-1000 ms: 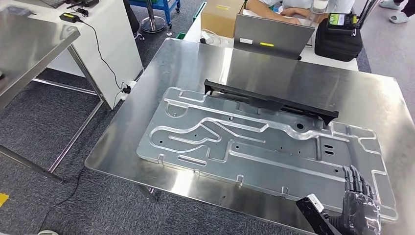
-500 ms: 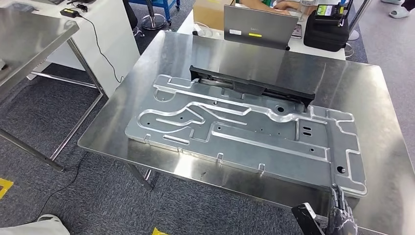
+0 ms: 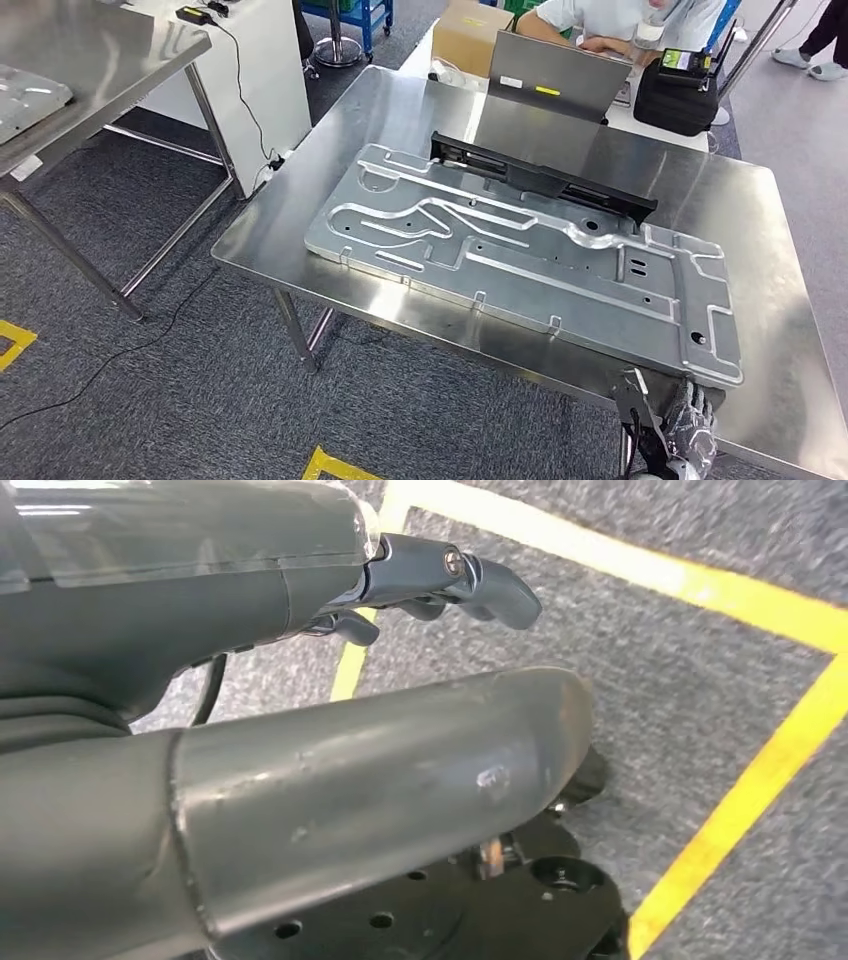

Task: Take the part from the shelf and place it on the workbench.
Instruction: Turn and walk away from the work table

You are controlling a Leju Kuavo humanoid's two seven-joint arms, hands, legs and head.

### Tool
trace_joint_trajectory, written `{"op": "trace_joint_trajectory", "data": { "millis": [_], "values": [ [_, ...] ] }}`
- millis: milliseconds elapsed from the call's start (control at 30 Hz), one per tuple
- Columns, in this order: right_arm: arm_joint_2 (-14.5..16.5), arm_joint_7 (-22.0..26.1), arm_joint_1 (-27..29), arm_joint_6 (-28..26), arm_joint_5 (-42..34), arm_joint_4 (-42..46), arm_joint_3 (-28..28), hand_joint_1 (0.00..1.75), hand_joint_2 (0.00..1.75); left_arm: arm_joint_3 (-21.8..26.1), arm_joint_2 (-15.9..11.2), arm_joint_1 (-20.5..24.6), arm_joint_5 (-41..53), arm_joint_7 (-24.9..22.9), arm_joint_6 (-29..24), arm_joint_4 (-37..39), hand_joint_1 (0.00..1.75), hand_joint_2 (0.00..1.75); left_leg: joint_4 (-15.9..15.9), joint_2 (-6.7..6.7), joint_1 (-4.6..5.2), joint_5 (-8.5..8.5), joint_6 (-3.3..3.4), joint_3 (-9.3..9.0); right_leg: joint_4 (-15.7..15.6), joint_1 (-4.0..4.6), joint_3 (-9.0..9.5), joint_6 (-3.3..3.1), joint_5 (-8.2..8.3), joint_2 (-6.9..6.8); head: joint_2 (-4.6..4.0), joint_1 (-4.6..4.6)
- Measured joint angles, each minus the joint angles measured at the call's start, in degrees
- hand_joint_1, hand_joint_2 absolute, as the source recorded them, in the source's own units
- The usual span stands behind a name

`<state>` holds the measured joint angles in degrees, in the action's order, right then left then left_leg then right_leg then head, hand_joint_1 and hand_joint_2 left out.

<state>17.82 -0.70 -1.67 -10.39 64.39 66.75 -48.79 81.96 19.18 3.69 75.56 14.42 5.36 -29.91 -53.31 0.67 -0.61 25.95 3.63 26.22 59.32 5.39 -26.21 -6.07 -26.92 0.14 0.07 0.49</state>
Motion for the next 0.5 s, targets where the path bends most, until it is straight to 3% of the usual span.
{"op": "trace_joint_trajectory", "data": {
  "millis": [33,67,100,133,167,200,267,300,333,367,400,433,467,500],
  "values": [
    [-0.37,-0.83,-0.55,0.32,0.02,-0.67,-0.57,0.00,0.00,0.00,0.68,0.48,-0.09,-0.03,0.04,0.00,0.00,0.00,-0.08,0.13,-0.62,-0.16,-0.33,0.10,-4.24,1.41,2.26,-2.50,1.54,-0.56,0.00,-0.90],
    [-0.81,-1.65,-0.86,0.65,0.13,-1.37,-1.14,0.00,0.00,-0.02,1.58,1.00,-0.17,-0.09,0.13,0.10,0.00,0.00,-0.11,0.20,-1.60,-0.54,-0.93,0.50,-7.34,2.62,3.58,-4.22,2.53,-1.14,0.00,-1.69],
    [-1.09,-2.37,-0.94,0.99,0.43,-2.24,-1.64,0.00,0.00,-0.04,2.25,1.44,-0.23,-0.14,0.31,0.23,0.00,0.00,-0.05,0.20,-2.45,-1.07,-1.68,0.89,-9.08,3.26,3.94,-4.59,3.06,-1.68,0.00,-2.42],
    [-0.97,-2.94,-0.91,1.29,0.92,-3.25,-2.04,0.00,0.00,-0.07,2.40,1.61,-0.33,-0.25,0.43,0.22,0.00,0.00,0.55,0.30,-3.21,-1.78,-2.16,1.08,-10.42,3.67,3.91,-4.10,4.26,-2.13,0.00,-2.13],
    [-0.77,-3.23,-0.73,1.36,1.61,-4.16,-2.32,0.00,0.00,-0.07,2.60,1.53,-0.39,-0.37,0.49,0.15,0.00,0.00,1.16,0.30,-3.40,-2.24,-2.24,1.21,-12.19,3.24,4.29,-3.88,5.63,-1.79,0.00,-1.65],
    [-0.51,-3.37,-0.56,1.36,2.36,-4.90,-2.49,0.00,0.00,-0.03,2.51,1.36,-0.46,-0.45,0.50,-0.01,0.00,0.00,1.36,0.35,-3.16,-2.07,-2.24,1.33,-14.51,2.45,5.05,-4.06,6.78,-0.97,0.00,-1.31],
    [-0.19,-3.30,-0.22,1.13,3.51,-5.73,-2.76,0.00,0.00,0.09,2.24,1.18,-0.72,-0.56,0.32,-0.52,0.00,0.00,-1.80,0.44,-2.33,0.68,-2.79,3.18,-18.93,-0.14,6.75,-4.06,7.98,0.72,0.00,-0.89],
    [-0.23,-2.60,-0.10,0.70,3.57,-5.76,-2.92,0.00,0.00,0.17,2.11,1.09,-0.91,-0.60,0.25,-0.76,0.00,0.00,-5.30,0.36,-2.36,2.82,-3.78,4.78,-19.80,-1.23,6.89,-3.66,7.92,1.23,0.00,-0.94],
    [-0.25,-1.12,0.23,-0.33,2.73,-5.76,-3.07,0.00,0.00,0.28,1.96,0.96,-1.27,-0.67,0.12,-1.01,0.00,0.00,-8.98,0.19,-2.78,4.63,-4.88,6.26,-19.75,-2.41,6.56,-2.87,7.88,1.26,0.00,-0.94],
    [-0.20,1.18,1.01,-2.27,0.53,-5.60,-3.08,0.00,0.00,0.45,1.82,0.78,-1.81,-0.74,-0.13,-1.21,0.00,0.00,-11.61,-0.01,-3.44,5.50,-6.12,7.05,-19.10,-3.64,6.03,-1.98,7.77,1.18,0.00,-0.92],
    [0.00,3.86,2.34,-4.85,-2.84,-5.11,-2.75,0.00,0.00,0.65,1.72,0.62,-2.45,-0.80,-0.48,-1.36,0.00,0.00,-12.43,-0.20,-4.22,5.28,-7.55,6.99,-17.94,-5.06,5.30,-0.93,7.33,1.08,0.00,-0.92],
    [0.24,6.34,4.04,-7.79,-6.90,-4.26,-1.98,0.00,0.00,0.81,1.67,0.55,-3.10,-0.81,-0.90,-1.40,0.00,0.00,-11.25,-0.37,-5.07,4.13,-9.04,6.01,-16.21,-6.61,4.30,0.39,6.62,1.01,0.00,-0.91],
    [0.60,8.39,6.43,-10.63,-11.66,-2.74,-0.66,0.00,0.00,0.91,1.69,0.61,-3.72,-0.75,-1.37,-1.36,0.00,0.00,-8.33,-0.45,-6.04,2.99,-11.04,4.36,-13.44,-8.30,2.74,2.14,5.47,0.86,0.00,-0.92],
    [0.90,10.34,9.12,-13.04,-16.34,-0.39,1.06,0.00,0.00,0.93,1.82,0.66,-4.21,-0.67,-1.77,-1.14,0.00,0.00,-6.97,-0.19,-6.37,2.57,-12.99,3.64,-10.19,-9.65,0.72,4.01,4.14,0.76,0.00,-1.03]
  ]
}}
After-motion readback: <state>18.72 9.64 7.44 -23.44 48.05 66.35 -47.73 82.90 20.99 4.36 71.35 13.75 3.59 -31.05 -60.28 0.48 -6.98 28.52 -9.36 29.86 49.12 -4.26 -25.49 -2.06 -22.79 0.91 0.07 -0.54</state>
